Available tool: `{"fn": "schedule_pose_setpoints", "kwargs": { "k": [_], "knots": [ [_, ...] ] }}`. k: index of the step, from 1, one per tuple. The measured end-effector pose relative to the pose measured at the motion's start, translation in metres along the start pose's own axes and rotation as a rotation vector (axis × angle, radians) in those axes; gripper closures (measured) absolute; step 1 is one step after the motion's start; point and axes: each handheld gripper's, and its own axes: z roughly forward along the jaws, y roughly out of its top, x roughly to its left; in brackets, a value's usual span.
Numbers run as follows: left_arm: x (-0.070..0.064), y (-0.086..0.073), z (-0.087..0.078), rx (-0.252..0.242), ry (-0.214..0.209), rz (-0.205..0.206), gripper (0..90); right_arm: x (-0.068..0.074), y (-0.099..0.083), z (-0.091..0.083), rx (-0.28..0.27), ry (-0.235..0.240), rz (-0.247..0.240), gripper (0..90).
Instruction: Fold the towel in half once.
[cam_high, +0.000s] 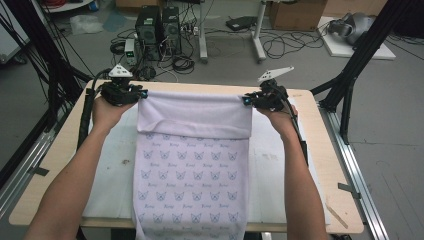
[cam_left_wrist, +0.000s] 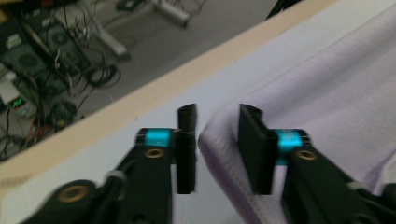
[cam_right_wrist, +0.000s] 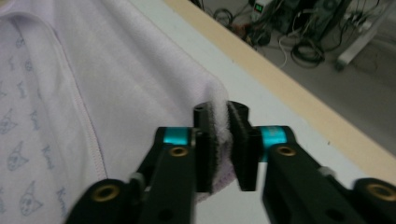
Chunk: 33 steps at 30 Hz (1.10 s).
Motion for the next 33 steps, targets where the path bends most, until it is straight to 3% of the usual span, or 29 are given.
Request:
{"fn": "schedule_pose_setpoints", "kwargs": {
  "k": [4,6,10,21,23,27,33],
  "knots": [
    [0.001,-0.032,0.006,0.031,-0.045,-0.021,60.4,0.001,-0.028,0.013,0.013,0.026,0.027,65.2],
    [-0.001,-0.044,0.005,0.034,-0.071,-0.022,60.2,-0.001,-0.036,0.017,0.062,0.076,0.069,61.6],
    [-0.006,-0.061,0.0,0.02,-0.11,-0.013,59.2,0.012,-0.048,0.015,0.023,0.085,0.04,61.1],
    [-0.035,-0.097,-0.017,0.006,-0.207,0.033,55.9,0.055,-0.091,0.004,0.011,0.127,0.002,57.7],
    [-0.039,-0.103,-0.016,0.016,-0.242,0.036,54.4,0.06,-0.099,0.005,0.016,0.138,0.0,56.9],
    [-0.048,-0.108,-0.012,0.023,-0.281,0.052,49.8,0.062,-0.113,0.01,0.029,0.138,0.019,55.2],
    [-0.055,-0.109,0.004,0.041,-0.281,0.048,44.1,0.054,-0.119,0.026,0.037,0.101,0.035,53.0]
  ]
}}
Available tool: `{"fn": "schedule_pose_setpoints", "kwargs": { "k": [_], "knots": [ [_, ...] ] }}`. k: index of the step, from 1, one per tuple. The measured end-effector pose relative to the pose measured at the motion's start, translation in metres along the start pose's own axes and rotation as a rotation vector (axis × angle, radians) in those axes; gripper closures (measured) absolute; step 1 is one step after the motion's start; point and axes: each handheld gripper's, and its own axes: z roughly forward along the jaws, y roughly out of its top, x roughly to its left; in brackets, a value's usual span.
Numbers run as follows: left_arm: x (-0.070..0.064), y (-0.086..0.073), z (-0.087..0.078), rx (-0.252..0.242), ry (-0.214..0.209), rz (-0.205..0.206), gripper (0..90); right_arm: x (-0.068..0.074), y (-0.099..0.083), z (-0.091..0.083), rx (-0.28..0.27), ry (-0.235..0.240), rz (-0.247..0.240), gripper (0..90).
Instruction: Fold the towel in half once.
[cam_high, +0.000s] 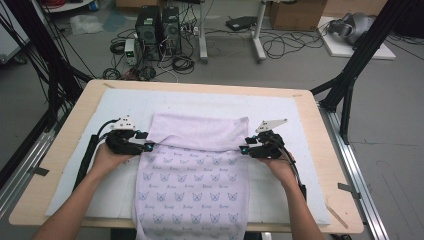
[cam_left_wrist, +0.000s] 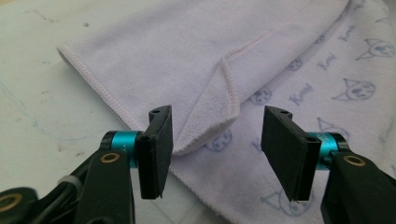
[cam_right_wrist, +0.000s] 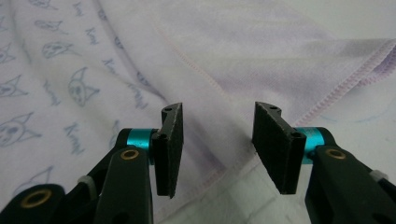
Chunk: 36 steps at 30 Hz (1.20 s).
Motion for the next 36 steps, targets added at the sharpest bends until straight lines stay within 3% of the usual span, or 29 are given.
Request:
{"fn": "schedule_pose_setpoints", "kwargs": {
  "k": [2,4,5,8,10,14,17,20,22,28,31,33,36],
  "knots": [
    [0.0,-0.001,0.004,0.01,-0.019,0.001,49.6,-0.003,-0.001,0.007,0.013,-0.006,-0.005,53.5],
    [-0.002,-0.001,0.007,0.032,-0.022,0.028,67.3,-0.005,-0.003,0.013,0.041,0.032,0.006,63.2],
    [-0.002,-0.002,0.007,0.041,-0.026,0.03,69.1,-0.004,-0.003,0.014,0.049,0.045,0.002,66.9],
    [-0.001,-0.002,0.004,0.023,-0.031,0.033,85.0,-0.001,-0.001,0.012,0.047,0.098,-0.013,82.2],
    [0.001,-0.001,-0.001,0.0,-0.025,0.019,89.1,0.002,0.001,0.008,0.033,0.1,-0.028,83.3],
    [0.004,0.0,-0.013,-0.033,-0.023,0.0,89.5,0.003,0.005,-0.002,-0.005,0.087,-0.03,83.3],
    [0.003,0.001,-0.016,-0.047,-0.036,-0.005,88.3,0.004,0.006,-0.006,-0.001,0.082,-0.025,82.8],
    [0.0,0.001,-0.01,-0.034,-0.045,-0.009,66.3,0.004,0.005,-0.004,0.006,0.095,-0.028,79.9],
    [-0.001,0.0,-0.004,-0.02,-0.047,-0.01,57.5,0.005,0.004,-0.002,0.023,0.108,-0.018,75.5],
    [-0.002,0.0,0.012,0.007,-0.045,-0.023,49.6,0.006,0.0,0.009,0.054,0.116,-0.01,75.6],
    [-0.004,-0.001,0.017,0.034,-0.031,0.001,58.9,0.007,0.001,0.01,0.048,0.113,-0.018,76.7],
    [-0.004,-0.002,0.021,0.062,-0.013,0.004,69.9,0.009,0.003,0.009,0.034,0.113,-0.026,78.3],
    [-0.002,-0.003,0.021,0.061,-0.012,0.015,81.5,0.009,0.005,0.007,0.024,0.115,-0.028,79.2]
  ]
}}
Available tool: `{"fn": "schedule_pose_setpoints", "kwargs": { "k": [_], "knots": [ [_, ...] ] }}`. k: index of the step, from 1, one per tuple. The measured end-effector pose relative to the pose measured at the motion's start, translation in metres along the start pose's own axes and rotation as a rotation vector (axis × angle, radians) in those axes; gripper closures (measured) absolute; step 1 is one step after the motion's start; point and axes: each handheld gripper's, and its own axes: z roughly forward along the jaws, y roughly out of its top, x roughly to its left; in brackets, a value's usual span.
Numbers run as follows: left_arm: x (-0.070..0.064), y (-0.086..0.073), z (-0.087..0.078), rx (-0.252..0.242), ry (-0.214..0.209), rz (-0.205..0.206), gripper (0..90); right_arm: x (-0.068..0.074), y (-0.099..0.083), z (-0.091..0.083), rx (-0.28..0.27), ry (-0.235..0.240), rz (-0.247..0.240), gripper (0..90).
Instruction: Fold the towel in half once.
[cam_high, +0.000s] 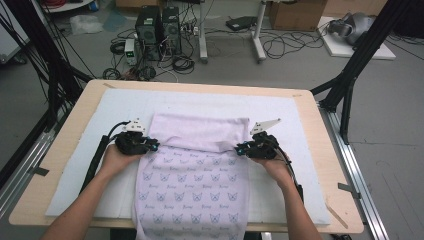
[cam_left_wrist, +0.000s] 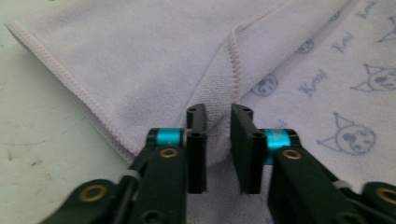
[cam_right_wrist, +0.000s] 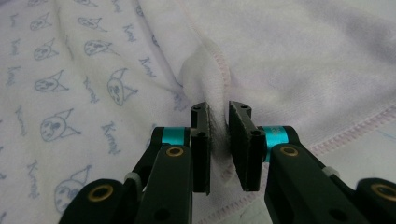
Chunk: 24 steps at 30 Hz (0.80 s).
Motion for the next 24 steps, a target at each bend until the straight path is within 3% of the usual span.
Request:
{"fn": "schedule_pose_setpoints", "kwargs": {
  "k": [2,6,8,10,13,17,21,24],
  "knots": [
    [0.0,0.001,-0.002,-0.003,0.007,0.005,86.5,0.0,0.0,-0.001,-0.001,-0.004,0.002,79.9],
    [0.0,0.001,-0.007,-0.004,-0.008,0.01,85.9,0.0,0.001,-0.004,-0.012,-0.003,0.004,80.9],
    [0.0,0.002,-0.008,-0.015,-0.006,-0.001,79.9,0.0,0.0,-0.005,-0.012,-0.003,0.004,81.0],
    [0.001,0.002,-0.007,-0.019,-0.024,-0.03,66.5,-0.001,0.0,-0.005,-0.018,-0.004,0.006,80.9],
    [0.0,-0.001,-0.001,0.012,-0.047,-0.03,60.1,-0.001,0.0,-0.004,-0.017,-0.001,0.01,80.6],
    [-0.003,0.0,0.002,0.012,-0.026,-0.009,56.5,-0.001,0.0,-0.003,-0.015,-0.002,0.009,80.1],
    [-0.003,0.001,0.002,0.023,0.025,0.007,65.5,-0.002,0.0,-0.003,-0.022,-0.005,0.013,79.6],
    [0.001,0.001,0.0,0.024,0.028,-0.022,81.7,-0.001,0.0,-0.001,-0.018,0.001,0.014,79.8]
  ]
}}
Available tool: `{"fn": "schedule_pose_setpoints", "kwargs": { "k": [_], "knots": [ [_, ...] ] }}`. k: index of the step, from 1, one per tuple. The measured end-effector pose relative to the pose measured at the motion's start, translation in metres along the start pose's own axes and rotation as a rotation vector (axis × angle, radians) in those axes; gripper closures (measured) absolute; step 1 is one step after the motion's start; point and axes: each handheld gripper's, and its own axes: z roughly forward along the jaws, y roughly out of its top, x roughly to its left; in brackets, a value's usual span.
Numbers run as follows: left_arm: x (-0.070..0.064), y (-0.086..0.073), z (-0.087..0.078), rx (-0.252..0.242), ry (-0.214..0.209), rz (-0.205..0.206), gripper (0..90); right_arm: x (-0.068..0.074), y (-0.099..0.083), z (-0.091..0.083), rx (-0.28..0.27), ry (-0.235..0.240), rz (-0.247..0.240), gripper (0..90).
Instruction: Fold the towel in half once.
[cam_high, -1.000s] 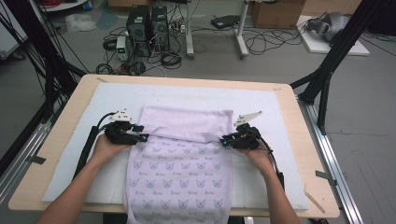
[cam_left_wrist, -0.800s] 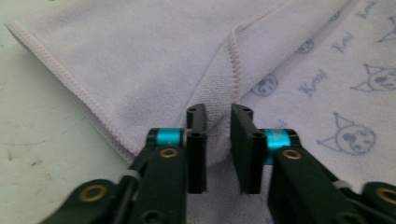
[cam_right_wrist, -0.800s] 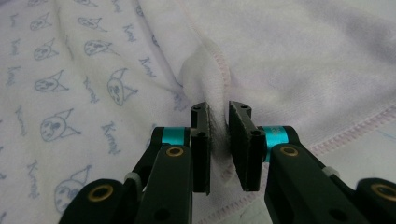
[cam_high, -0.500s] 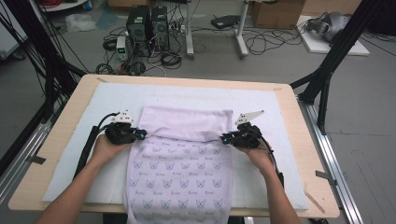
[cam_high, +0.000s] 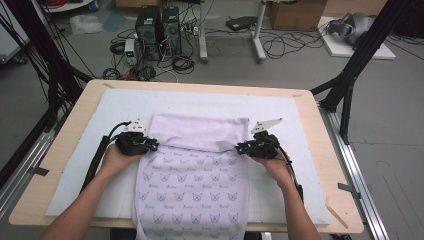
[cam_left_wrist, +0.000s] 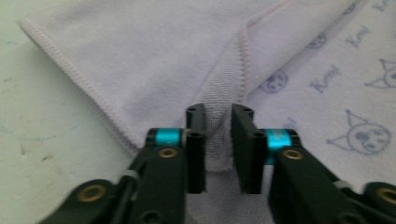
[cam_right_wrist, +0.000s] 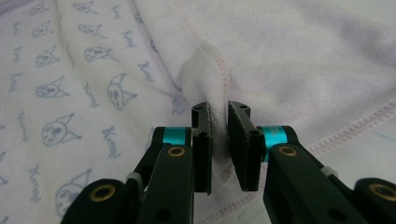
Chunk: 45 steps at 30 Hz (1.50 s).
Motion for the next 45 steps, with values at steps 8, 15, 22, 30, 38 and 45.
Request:
{"fn": "schedule_pose_setpoints", "kwargs": {
  "k": [8,15,22,30,38,45],
  "knots": [
    [0.003,0.003,-0.014,-0.036,0.02,-0.017,85.7,-0.002,0.002,-0.011,-0.037,-0.006,-0.001,82.8],
    [0.005,0.011,-0.048,-0.13,0.011,-0.049,86.0,0.006,0.02,-0.039,-0.13,0.01,-0.026,85.3],
    [-0.02,0.004,-0.076,-0.135,-0.008,0.01,86.0,0.029,0.014,-0.052,-0.121,0.045,-0.051,85.3],
    [-0.07,-0.032,-0.111,-0.139,-0.018,0.055,85.9,0.087,-0.013,-0.075,-0.138,0.105,-0.127,85.1],
    [-0.098,-0.061,-0.128,-0.082,-0.053,0.067,70.2,0.127,-0.039,-0.078,-0.066,0.131,-0.156,64.8],
    [-0.074,-0.041,-0.108,-0.124,-0.029,0.057,61.0,0.082,-0.02,-0.067,-0.095,0.041,-0.101,58.0]
  ]
}}
